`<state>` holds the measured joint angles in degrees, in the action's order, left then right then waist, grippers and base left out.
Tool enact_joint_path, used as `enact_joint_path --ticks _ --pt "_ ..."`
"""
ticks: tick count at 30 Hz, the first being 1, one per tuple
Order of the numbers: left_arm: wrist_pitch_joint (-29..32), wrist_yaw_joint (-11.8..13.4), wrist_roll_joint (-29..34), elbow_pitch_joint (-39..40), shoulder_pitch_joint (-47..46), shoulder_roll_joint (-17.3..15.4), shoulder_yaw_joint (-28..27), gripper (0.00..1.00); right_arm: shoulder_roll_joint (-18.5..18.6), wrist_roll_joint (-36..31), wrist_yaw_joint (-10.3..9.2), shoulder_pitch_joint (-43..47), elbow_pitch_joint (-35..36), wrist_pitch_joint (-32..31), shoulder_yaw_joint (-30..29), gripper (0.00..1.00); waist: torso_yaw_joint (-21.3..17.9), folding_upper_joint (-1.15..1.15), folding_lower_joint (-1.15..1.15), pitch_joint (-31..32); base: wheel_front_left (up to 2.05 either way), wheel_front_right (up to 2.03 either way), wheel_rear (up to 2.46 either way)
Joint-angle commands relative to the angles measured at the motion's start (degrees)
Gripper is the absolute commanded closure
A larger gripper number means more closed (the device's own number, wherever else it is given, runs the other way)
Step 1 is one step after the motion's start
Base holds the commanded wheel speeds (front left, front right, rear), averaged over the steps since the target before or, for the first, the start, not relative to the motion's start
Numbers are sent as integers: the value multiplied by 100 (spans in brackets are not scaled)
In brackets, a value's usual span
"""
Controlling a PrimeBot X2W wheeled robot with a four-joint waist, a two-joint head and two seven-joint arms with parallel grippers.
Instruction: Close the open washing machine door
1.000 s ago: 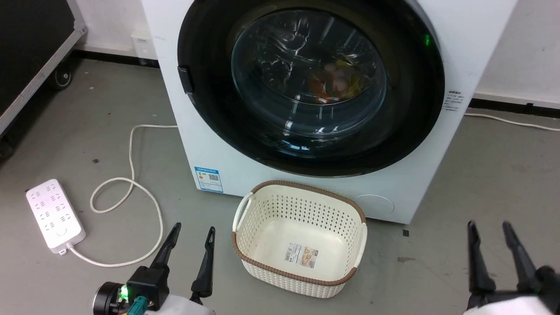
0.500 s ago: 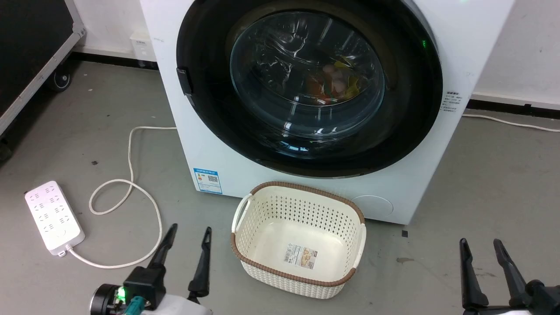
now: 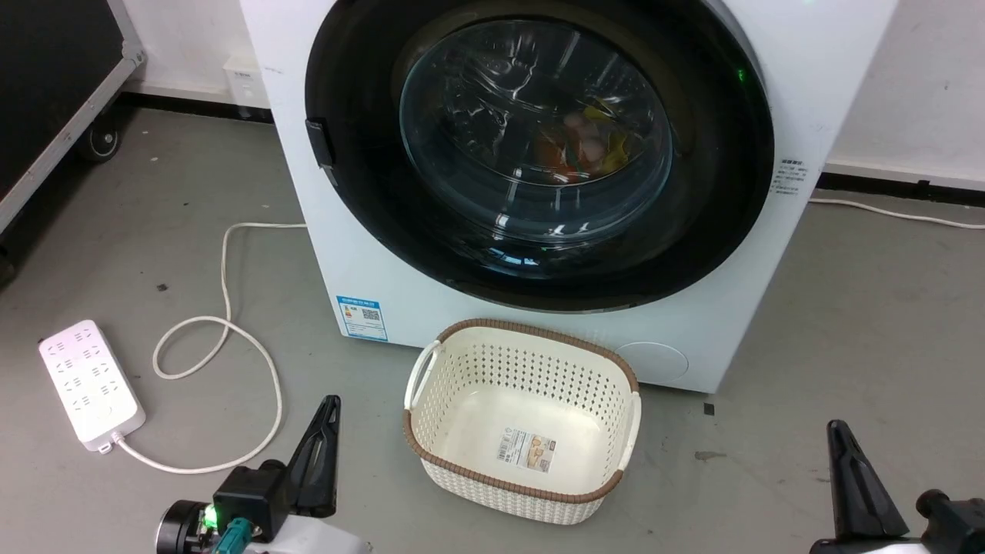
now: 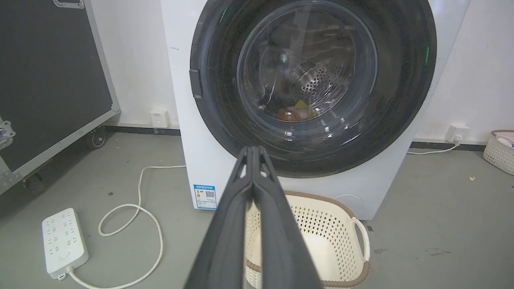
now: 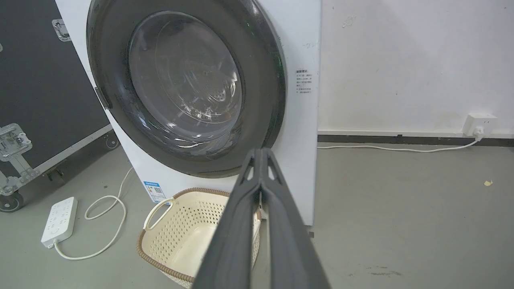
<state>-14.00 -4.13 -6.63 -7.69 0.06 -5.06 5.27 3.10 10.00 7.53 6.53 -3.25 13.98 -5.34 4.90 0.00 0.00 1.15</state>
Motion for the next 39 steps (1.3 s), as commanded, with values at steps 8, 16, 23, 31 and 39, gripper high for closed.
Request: enact_joint_path --ticks 8,16,23,31,39 --pt "122 51 82 79 -1 17 -48 100 -3 -117 -1 -80 39 -115 47 100 -36 0 0 -9 0 0 0" --pt "216 77 125 130 -1 32 -83 100 -4 -181 -1 -122 60 -209 82 100 -70 0 0 -16 0 0 0" --pt "286 97 157 168 -1 43 -110 100 -5 -230 -1 -153 75 -280 109 100 -95 0 0 -22 0 0 0" --pt "380 124 199 218 -2 58 -145 100 -7 -295 -1 -195 96 -374 145 100 -128 0 0 -30 0 0 0" --pt "474 150 242 269 -2 73 -180 100 -8 -360 -2 -237 117 -468 181 100 -161 0 0 -38 0 0 0"
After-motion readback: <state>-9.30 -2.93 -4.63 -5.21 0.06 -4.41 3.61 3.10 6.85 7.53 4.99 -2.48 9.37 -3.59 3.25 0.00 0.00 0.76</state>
